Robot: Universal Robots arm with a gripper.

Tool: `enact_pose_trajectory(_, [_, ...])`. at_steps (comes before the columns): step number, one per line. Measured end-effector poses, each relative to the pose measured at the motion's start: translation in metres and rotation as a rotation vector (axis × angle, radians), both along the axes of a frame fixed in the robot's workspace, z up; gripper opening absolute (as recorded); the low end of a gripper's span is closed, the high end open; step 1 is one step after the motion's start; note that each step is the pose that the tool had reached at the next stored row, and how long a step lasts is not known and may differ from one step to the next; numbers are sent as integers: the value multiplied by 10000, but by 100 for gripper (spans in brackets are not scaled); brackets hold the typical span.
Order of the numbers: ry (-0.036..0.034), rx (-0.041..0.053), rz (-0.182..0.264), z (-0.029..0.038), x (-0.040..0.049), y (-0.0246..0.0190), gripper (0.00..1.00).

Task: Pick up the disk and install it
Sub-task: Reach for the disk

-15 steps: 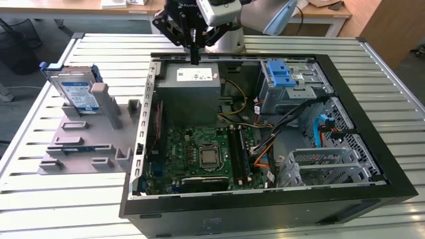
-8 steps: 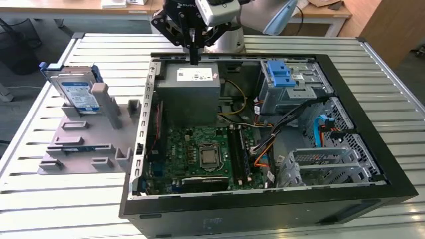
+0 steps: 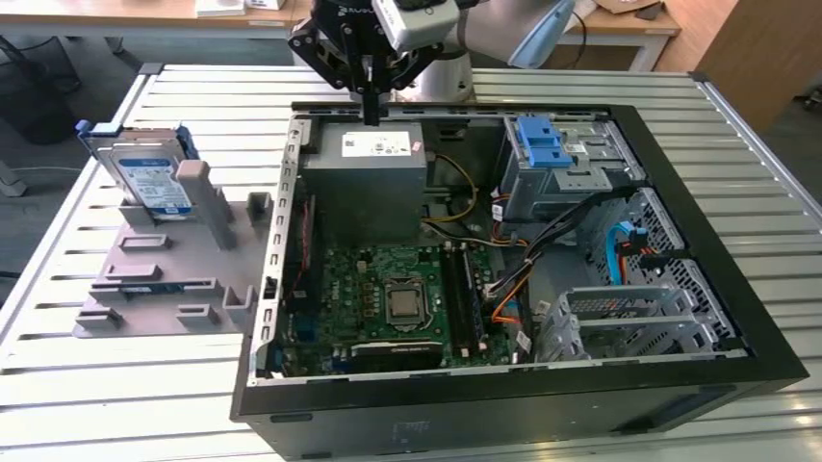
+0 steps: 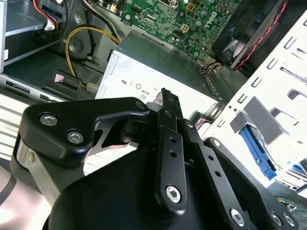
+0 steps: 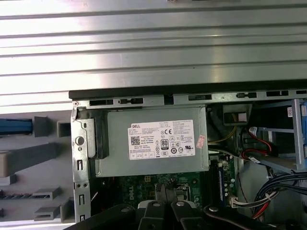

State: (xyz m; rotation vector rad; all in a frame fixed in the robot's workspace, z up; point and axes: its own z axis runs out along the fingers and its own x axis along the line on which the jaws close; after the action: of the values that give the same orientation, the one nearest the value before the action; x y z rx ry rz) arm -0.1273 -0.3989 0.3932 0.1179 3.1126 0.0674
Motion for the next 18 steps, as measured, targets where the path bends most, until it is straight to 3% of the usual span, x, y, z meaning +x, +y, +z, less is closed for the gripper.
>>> enact_pose_trajectory(18, [21, 1, -1, -6, -54, 0, 11])
